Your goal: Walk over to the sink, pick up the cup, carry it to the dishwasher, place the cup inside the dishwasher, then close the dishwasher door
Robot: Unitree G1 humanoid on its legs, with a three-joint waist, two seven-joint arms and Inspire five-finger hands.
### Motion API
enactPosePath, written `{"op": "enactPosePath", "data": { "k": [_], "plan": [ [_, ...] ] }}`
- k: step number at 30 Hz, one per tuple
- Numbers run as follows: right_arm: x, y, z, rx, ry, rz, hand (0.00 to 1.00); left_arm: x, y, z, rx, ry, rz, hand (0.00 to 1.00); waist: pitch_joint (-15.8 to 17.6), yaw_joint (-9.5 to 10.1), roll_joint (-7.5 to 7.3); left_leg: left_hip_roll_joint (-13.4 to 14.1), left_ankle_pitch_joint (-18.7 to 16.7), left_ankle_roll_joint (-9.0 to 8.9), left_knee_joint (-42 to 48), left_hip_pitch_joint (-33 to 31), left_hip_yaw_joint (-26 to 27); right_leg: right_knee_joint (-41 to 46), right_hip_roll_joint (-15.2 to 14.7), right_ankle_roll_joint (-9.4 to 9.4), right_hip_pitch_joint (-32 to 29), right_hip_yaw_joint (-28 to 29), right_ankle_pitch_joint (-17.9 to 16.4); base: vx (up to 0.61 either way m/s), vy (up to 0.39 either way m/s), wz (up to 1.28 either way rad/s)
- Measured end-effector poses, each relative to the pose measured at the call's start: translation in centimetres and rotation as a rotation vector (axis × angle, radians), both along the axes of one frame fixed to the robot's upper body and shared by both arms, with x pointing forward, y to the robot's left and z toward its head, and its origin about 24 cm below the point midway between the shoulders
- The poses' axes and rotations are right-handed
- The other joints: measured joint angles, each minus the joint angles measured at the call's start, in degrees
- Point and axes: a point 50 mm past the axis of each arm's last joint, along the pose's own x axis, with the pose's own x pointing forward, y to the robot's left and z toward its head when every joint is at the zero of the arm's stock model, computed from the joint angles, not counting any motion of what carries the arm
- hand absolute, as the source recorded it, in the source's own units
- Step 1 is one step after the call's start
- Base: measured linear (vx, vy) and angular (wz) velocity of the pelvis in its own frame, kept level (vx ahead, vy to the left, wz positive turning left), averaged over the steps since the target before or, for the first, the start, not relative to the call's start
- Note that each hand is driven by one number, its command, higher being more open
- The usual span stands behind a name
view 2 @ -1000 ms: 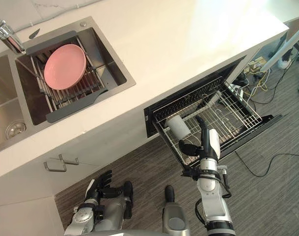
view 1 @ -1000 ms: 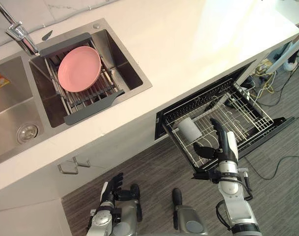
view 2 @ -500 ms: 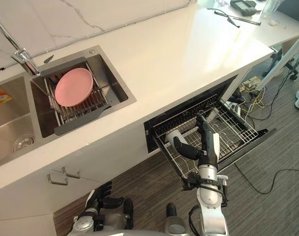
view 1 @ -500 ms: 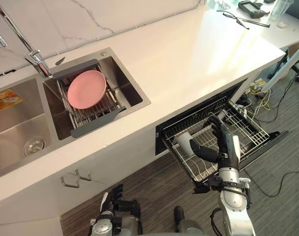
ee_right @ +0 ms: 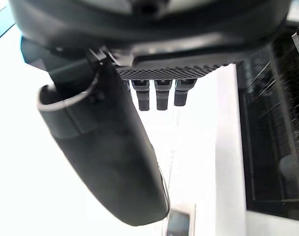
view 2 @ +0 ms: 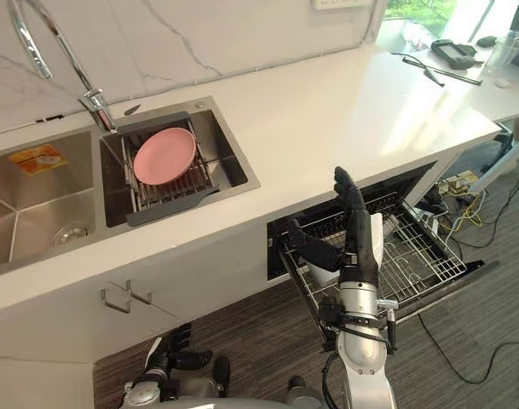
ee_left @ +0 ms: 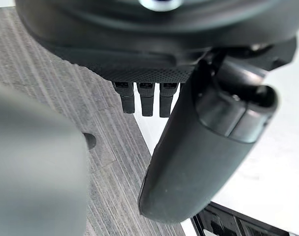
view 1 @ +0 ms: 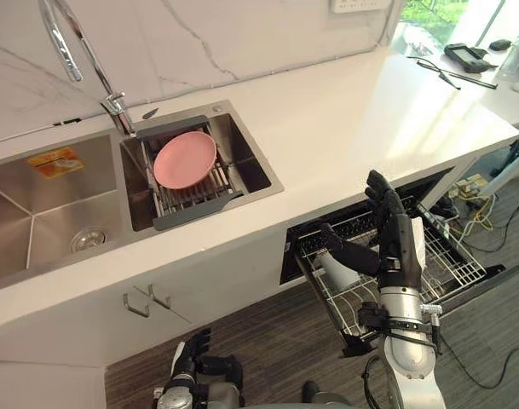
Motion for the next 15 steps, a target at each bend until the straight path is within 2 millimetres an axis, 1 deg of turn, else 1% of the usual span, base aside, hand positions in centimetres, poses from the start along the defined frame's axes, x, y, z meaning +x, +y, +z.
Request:
{"op": "enactPosePath", "data": {
  "k": [1, 2, 3, 4, 5, 6, 7, 9, 10, 11, 12, 13, 14, 15],
  "plan": [
    [0.2, -0.1, 0.4, -0.003, -0.021, -0.005, 0.90, 0.2, 0.0, 0.0, 0.005, -0.001, -0.011, 0.90, 0.0, 0.04, 0.01, 1.5, -1.4, 1.10, 0.4, -0.8, 5.4, 0.0, -0.2, 0.00, 0.1, -1.7, 0.0, -0.04, 0.002, 0.57],
    [0.3, -0.1, 0.7, -0.007, -0.036, -0.007, 0.90, 0.3, -0.1, 0.0, 0.008, -0.002, -0.017, 0.90, 0.0, -0.08, -0.02, 2.7, -1.6, 1.02, 1.1, -1.3, 9.1, 0.0, -0.4, 0.00, 0.2, -2.6, 0.0, -0.01, 0.004, 0.72],
    [0.8, -0.1, 1.3, -0.019, -0.068, -0.005, 0.90, 0.5, -0.2, 0.1, 0.005, -0.007, -0.019, 0.90, -0.1, -0.22, 0.06, 4.8, -1.5, 1.02, 3.5, -2.2, 14.6, 0.0, -0.7, 0.16, 0.3, -4.3, -0.1, 0.02, 0.025, 0.60],
    [1.4, -0.3, 1.9, -0.035, -0.095, -0.004, 0.90, 0.7, -0.1, 0.1, 0.008, -0.011, -0.024, 0.90, 0.0, 0.37, -0.08, 5.0, -1.2, 1.20, 4.5, -2.6, 15.6, 0.4, -1.2, 0.73, 0.6, -4.8, -0.5, 0.03, 0.046, 0.46],
    [1.6, -0.2, 2.1, -0.045, -0.106, 0.000, 0.90, 0.7, -0.1, 0.1, 0.010, -0.010, -0.024, 0.90, 0.0, 0.84, -0.18, 4.8, -1.3, 1.30, 4.5, -2.4, 15.6, 0.6, -1.5, 0.89, 0.7, -4.8, -0.6, 0.02, 0.084, 0.26],
    [2.0, 0.0, 2.6, -0.062, -0.126, 0.009, 0.90, 0.6, 0.0, 0.1, 0.011, -0.009, -0.021, 0.90, -0.1, 1.44, -0.42, 3.7, -1.5, 1.59, 4.1, -2.0, 15.3, 0.8, -2.2, 1.60, 1.2, -5.0, -1.1, 0.02, 0.119, 0.21],
    [2.3, 0.4, 2.8, -0.073, -0.139, 0.024, 0.90, 0.6, 0.0, 0.1, 0.011, -0.010, -0.020, 0.90, 0.0, 1.51, -0.52, 2.5, -2.3, 2.20, 3.6, -1.3, 15.0, 2.1, -3.4, 2.24, 1.3, -5.4, -2.0, 0.02, 0.120, 0.29],
    [2.8, 0.6, 2.7, -0.091, -0.134, 0.036, 0.90, 0.6, 0.0, 0.2, 0.012, -0.011, -0.020, 0.90, 0.2, 1.50, -0.89, 0.5, -2.8, 2.98, 3.5, -0.3, 14.7, 6.1, -5.8, 2.76, 0.9, -6.1, -5.0, 0.02, 0.113, 0.24],
    [3.0, 0.6, 2.6, -0.107, -0.127, 0.035, 0.90, 0.6, 0.2, 0.2, 0.015, -0.013, -0.019, 0.90, 0.2, 1.60, -1.50, -0.6, -3.2, 3.37, 3.7, 0.1, 14.8, 8.2, -7.3, 2.91, 0.4, -6.2, -6.7, 0.03, 0.134, 0.19],
    [3.3, 0.6, 2.3, -0.120, -0.113, 0.034, 0.90, 0.6, 0.4, 0.3, 0.020, -0.016, -0.021, 0.90, 0.4, 1.55, -2.58, -2.1, -4.2, 3.98, 4.6, 0.1, 15.0, 11.1, -9.2, 3.03, -0.3, -6.2, -8.7, 0.07, 0.149, 0.16],
    [3.5, 0.5, 2.1, -0.129, -0.101, 0.036, 0.90, 0.6, 0.5, 0.3, 0.023, -0.018, -0.020, 0.90, 0.5, 1.52, -2.79, -2.8, -5.2, 4.30, 5.5, 0.2, 15.1, 13.1, -10.3, 2.66, -0.5, -6.2, -9.7, 0.09, 0.132, 0.13],
    [3.7, 0.5, 1.8, -0.140, -0.086, 0.040, 0.90, 0.7, 0.6, 0.3, 0.024, -0.019, -0.020, 0.90, 0.5, 1.40, -2.89, -3.1, -6.1, 4.69, 6.0, 0.4, 14.8, 16.0, -11.1, 2.16, -1.0, -6.0, -10.0, 0.11, 0.112, 0.05],
    [4.0, 0.6, 1.2, -0.153, -0.056, 0.050, 0.90, 0.6, 0.7, 0.3, 0.028, -0.017, -0.019, 0.90, 0.6, 1.37, -3.09, -3.3, -6.7, 4.98, 6.3, 0.7, 14.7, 22.0, -11.9, 0.82, -3.7, -4.6, -9.4, 0.12, 0.106, 0.06],
    [4.0, 0.6, 0.9, -0.158, -0.040, 0.053, 0.90, 0.6, 0.7, 0.3, 0.030, -0.016, -0.019, 0.90, 0.5, 1.28, -3.00, -3.3, -6.9, 4.93, 6.4, 1.1, 14.3, 24.7, -11.9, -0.20, -4.8, -3.4, -8.8, 0.19, 0.132, 0.19]
  ]
}}
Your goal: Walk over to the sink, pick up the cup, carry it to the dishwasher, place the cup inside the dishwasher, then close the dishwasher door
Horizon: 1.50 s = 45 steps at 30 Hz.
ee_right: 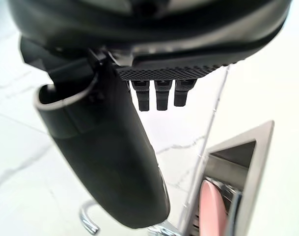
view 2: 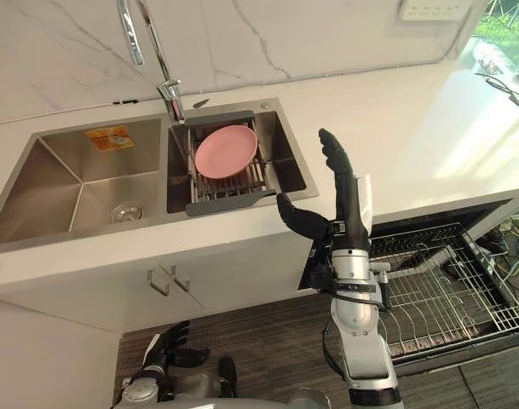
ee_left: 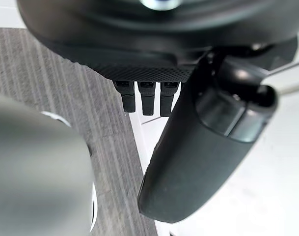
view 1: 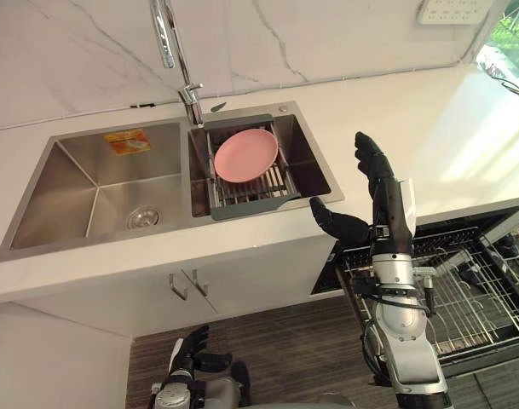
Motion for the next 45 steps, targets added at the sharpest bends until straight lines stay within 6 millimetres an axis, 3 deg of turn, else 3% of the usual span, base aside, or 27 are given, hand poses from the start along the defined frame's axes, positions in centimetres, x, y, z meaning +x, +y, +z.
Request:
{"op": "enactPosePath", "data": {
  "k": [1, 2, 4, 6, 7, 8, 11, 15, 18, 21, 26, 32, 36, 37, 45],
  "plan": [
    [0.1, -0.1, -0.5, -0.010, 0.029, 0.004, 0.90, 0.0, 0.2, 0.0, 0.004, 0.001, 0.000, 0.90, 0.0, -0.45, -0.29, 0.1, 0.1, 0.28, -0.1, 0.9, -1.5, 4.9, 0.6, -2.64, -1.8, 2.5, 1.6, 0.23, 0.106, 0.44],
    [0.2, -0.1, -1.0, -0.016, 0.053, 0.007, 0.90, -0.2, 0.1, -0.1, 0.002, 0.008, 0.000, 0.90, -0.2, -1.32, -0.36, 0.7, -0.1, 0.35, -0.4, 1.7, -3.1, 6.5, 2.3, -2.69, -3.0, 5.0, 0.1, 0.21, 0.049, 0.60],
    [0.2, -0.1, -0.9, -0.021, 0.052, 0.015, 0.90, -0.4, 0.2, -0.1, 0.006, 0.014, 0.002, 0.90, -0.4, -1.76, -0.71, 1.2, 0.0, 0.23, -0.7, 2.0, -5.1, 3.6, 5.4, -2.30, -4.2, 7.7, -2.8, 0.19, -0.014, 0.58],
    [0.4, -0.1, -0.7, -0.035, 0.043, 0.025, 0.90, -0.3, 0.3, -0.1, 0.007, 0.014, 0.003, 0.90, -0.6, -1.54, -1.03, 1.4, 0.2, -0.37, -0.9, 2.1, -6.2, 0.5, 8.1, -2.41, -6.7, 9.0, -3.0, 0.19, -0.064, 0.41],
    [0.4, -0.2, -0.6, -0.043, 0.040, 0.029, 0.90, -0.3, 0.3, -0.1, 0.007, 0.013, 0.003, 0.90, -0.9, -1.41, -1.58, 1.4, 0.7, -1.03, 0.2, 1.9, -6.3, -4.1, 9.2, -1.93, -7.1, 9.3, -0.9, 0.15, -0.097, 0.41],
    [0.4, -0.3, -0.6, -0.049, 0.041, 0.028, 0.90, -0.3, 0.5, -0.1, 0.012, 0.015, 0.002, 0.90, -1.0, -1.52, -1.51, 0.7, 0.0, -1.87, 1.9, 1.8, -7.0, -7.0, 9.1, 0.49, -6.6, 9.5, 2.8, 0.15, -0.113, 0.46],
    [0.3, -0.8, -0.8, -0.073, 0.055, 0.022, 0.90, -0.9, -0.3, -0.4, -0.010, 0.032, 0.009, 0.90, -1.8, -1.47, 1.05, 2.7, -1.0, -3.32, 2.4, 1.7, -8.3, -11.0, 11.1, -0.08, -3.8, 8.2, 3.4, 0.17, -0.108, 0.18],
    [0.1, -2.2, -0.7, -0.072, 0.056, -0.037, 0.90, -1.0, -0.1, -0.5, -0.013, 0.033, 0.023, 0.90, -1.6, -1.49, 1.46, 5.2, -2.2, -5.23, 4.1, 1.7, -10.3, -15.0, 13.7, -1.07, 0.2, 5.4, 4.1, 0.12, -0.123, 0.25],
    [-0.2, -2.7, -0.8, -0.062, 0.062, -0.059, 0.90, -0.7, -0.2, -0.3, -0.017, 0.019, 0.028, 0.90, -0.8, -1.22, 1.64, 6.6, -3.6, -6.50, 12.0, 0.1, -9.0, -18.6, 14.6, -1.57, 4.9, 3.9, 4.4, 0.09, -0.061, 0.23],
    [-0.4, -2.6, -1.0, -0.051, 0.068, -0.059, 0.90, -0.6, -0.1, -0.3, -0.022, 0.013, 0.049, 0.90, -0.3, -0.72, 1.94, 7.6, -3.6, -6.55, 15.4, -0.6, -7.3, -20.6, 15.2, -2.12, 7.4, 3.6, 4.8, 0.02, -0.019, 0.04],
    [-0.4, -2.6, -0.9, -0.051, 0.063, -0.061, 0.90, -0.6, -0.5, -0.4, -0.035, 0.017, 0.064, 0.90, 0.3, -0.31, 2.93, 7.6, -3.4, -6.26, 6.7, 3.4, -7.9, -22.5, 16.3, -2.70, 7.5, 3.7, 6.0, 0.00, 0.000, 0.00],
    [-0.4, -2.6, -0.9, -0.054, 0.065, -0.060, 0.90, -0.8, -0.5, -0.5, -0.036, 0.025, 0.065, 0.90, 0.3, -0.01, 3.01, 6.9, -2.2, -5.66, -0.2, 6.9, -6.1, -21.8, 16.3, -2.71, 6.1, 6.2, 6.0, -0.02, 0.008, -0.19],
    [-0.3, -3.0, -1.5, -0.075, 0.096, -0.054, 0.90, -0.8, -0.5, -0.6, -0.034, 0.042, 0.064, 0.90, 0.2, -0.45, 2.97, 6.1, 0.4, -5.59, -4.0, 8.0, -5.6, -21.3, 15.6, -2.56, 5.2, 6.5, 6.0, 0.00, 0.004, -0.06],
    [-0.1, -3.3, -3.0, -0.137, 0.185, -0.019, 0.90, -1.6, -0.3, -0.9, -0.029, 0.071, 0.069, 0.90, -1.6, -1.34, 3.54, 6.2, 5.3, -6.11, -11.5, 9.1, -7.9, -23.8, 16.9, -3.04, 4.2, 6.0, 9.4, 0.00, 0.000, 0.00],
    [-0.1, -3.1, -3.7, -0.117, 0.213, -0.027, 0.90, -1.7, -0.3, -1.0, -0.029, 0.074, 0.071, 0.90, -1.8, -1.38, 3.14, 6.3, 5.3, -6.11, -12.1, 10.7, -7.4, -23.8, 16.8, -3.01, 5.2, 6.3, 9.4, 0.00, 0.000, -0.03]
  ]
}}
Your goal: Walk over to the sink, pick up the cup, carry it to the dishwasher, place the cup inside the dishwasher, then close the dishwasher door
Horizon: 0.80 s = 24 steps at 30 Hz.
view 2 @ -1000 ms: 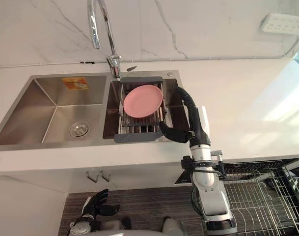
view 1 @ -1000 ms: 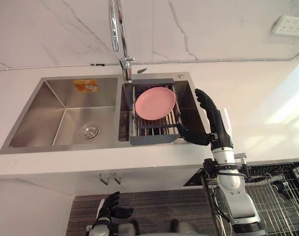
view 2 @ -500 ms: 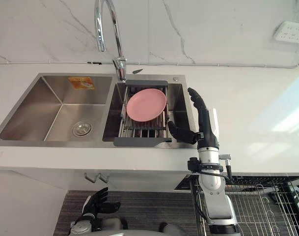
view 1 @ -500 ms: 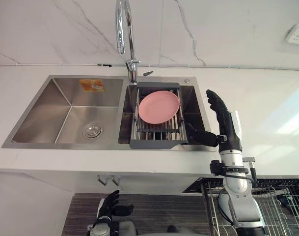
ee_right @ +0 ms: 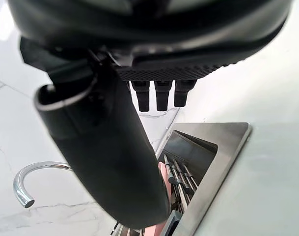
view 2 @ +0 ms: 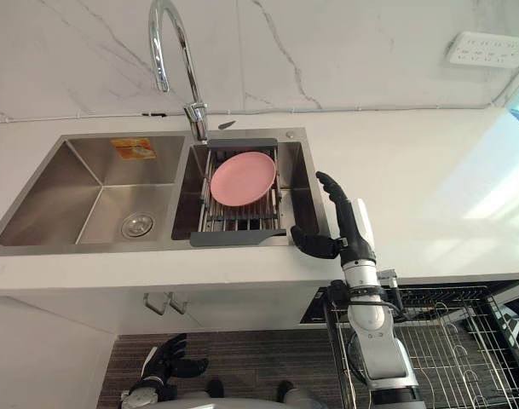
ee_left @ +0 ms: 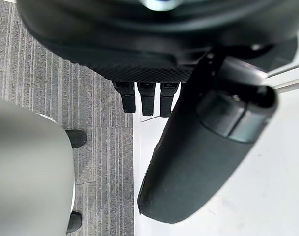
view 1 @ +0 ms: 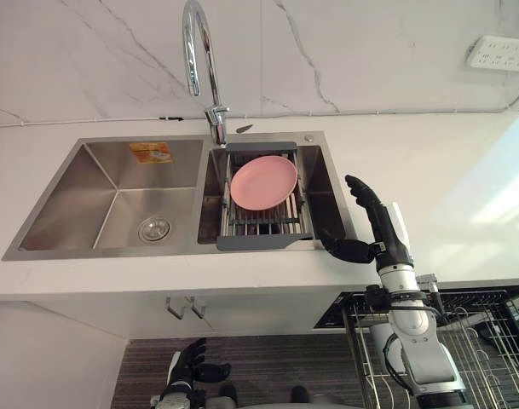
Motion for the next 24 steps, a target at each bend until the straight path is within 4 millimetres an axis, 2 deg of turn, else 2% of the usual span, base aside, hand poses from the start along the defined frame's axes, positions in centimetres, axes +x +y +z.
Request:
{"op": "enactPosePath", "data": {
  "k": [6, 11, 17, 24],
  "plan": [
    [-0.7, 0.5, -1.8, 0.026, 0.070, -0.040, 0.90, -0.3, 0.0, -0.2, -0.001, 0.014, 0.000, 0.90, -0.5, 0.00, -0.55, 0.0, 0.2, 0.03, -1.8, 3.1, 0.2, 0.0, -0.3, 0.31, 2.3, -0.3, -0.2, -0.02, 0.001, 0.02],
    [-0.7, 0.4, -1.8, 0.002, 0.065, -0.062, 0.90, -0.5, 0.1, -0.3, 0.002, 0.024, 0.013, 0.90, -0.9, 0.10, -1.10, -0.3, 0.6, 0.16, -2.5, 4.3, -0.3, 0.0, -0.7, 0.55, 3.7, -1.2, -0.3, -0.05, 0.001, 0.09],
    [-0.5, -1.4, -0.6, -0.127, 0.020, -0.110, 0.90, -0.6, 0.1, -0.3, 0.000, 0.027, 0.013, 0.90, -0.9, 0.16, -1.08, -0.4, 1.6, 0.17, -3.9, 4.3, -1.1, -0.4, -0.7, 0.76, 3.6, -2.1, -0.2, -0.02, -0.008, 0.07],
    [0.9, -2.0, 1.4, -0.243, -0.049, -0.087, 0.90, -0.6, 0.1, -0.3, -0.004, 0.028, 0.007, 0.90, -0.9, 0.19, -1.06, -0.5, 1.7, 0.20, -4.4, 4.0, -1.7, -0.8, -0.7, 0.75, 3.6, -2.8, -0.2, 0.01, -0.001, 0.04]
  ]
}}
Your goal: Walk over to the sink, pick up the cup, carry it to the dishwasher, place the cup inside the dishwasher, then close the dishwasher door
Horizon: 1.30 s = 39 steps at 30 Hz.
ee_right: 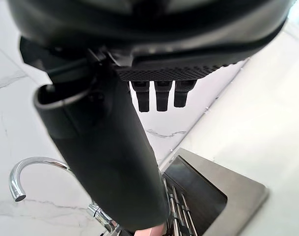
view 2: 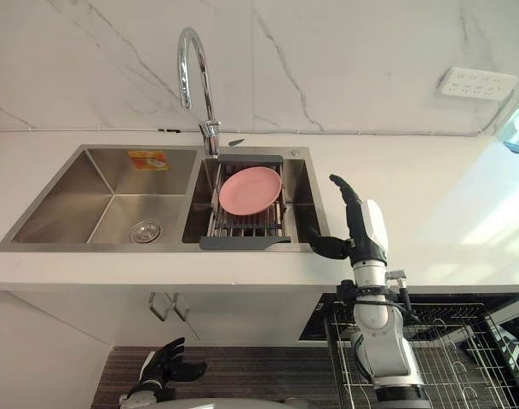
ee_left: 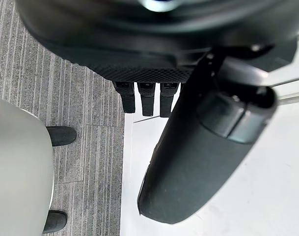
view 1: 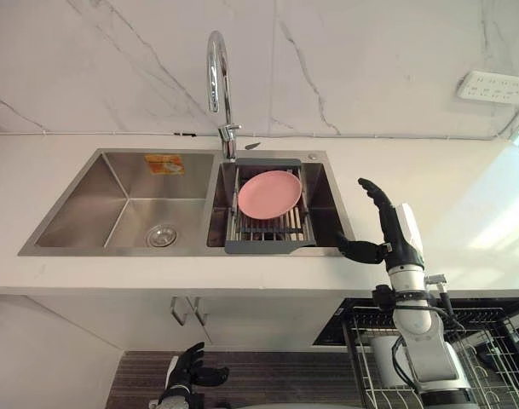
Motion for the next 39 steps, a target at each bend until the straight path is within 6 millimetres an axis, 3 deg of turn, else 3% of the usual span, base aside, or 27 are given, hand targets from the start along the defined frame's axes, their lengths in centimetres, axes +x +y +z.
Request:
{"op": "enactPosePath", "data": {
  "k": [8, 19, 27, 39],
  "plan": [
    [2.1, -0.1, 1.1, -0.107, 0.002, 0.060, 0.90, 0.1, 0.0, 0.0, -0.009, -0.003, -0.009, 0.90, 0.1, 0.34, -0.09, -0.4, 0.1, 0.10, -0.2, -0.5, -0.6, -0.5, -0.4, 0.21, 0.0, -0.7, -0.1, 0.01, 0.003, 0.04],
    [5.2, 2.2, 1.8, -0.245, 0.025, 0.218, 0.90, 0.6, -0.1, 0.2, -0.022, -0.029, -0.022, 0.90, 0.6, 1.42, -0.26, -1.0, 0.5, 0.37, -0.4, -2.4, -3.1, -1.0, -1.0, 0.54, -0.5, -3.0, -0.4, 0.00, -0.003, 0.12],
    [7.1, 2.7, 2.2, -0.372, 0.038, 0.238, 0.90, 1.0, 0.1, 0.5, -0.015, -0.054, -0.026, 0.90, 1.8, 1.79, -1.20, -1.5, 0.6, 0.46, -0.4, -3.3, -3.3, -1.0, -1.4, 0.80, -1.0, -3.8, -0.5, 0.01, 0.004, 0.06],
    [8.8, 3.1, 2.8, -0.609, 0.045, 0.250, 0.90, 1.6, -0.1, 0.8, -0.018, -0.081, -0.034, 0.90, 3.1, 2.70, -1.26, -1.7, 0.6, 0.43, -0.1, -3.8, -3.3, -0.5, -1.9, 1.24, -1.1, -4.7, -0.8, 0.00, 0.000, 0.04]
  ]
}}
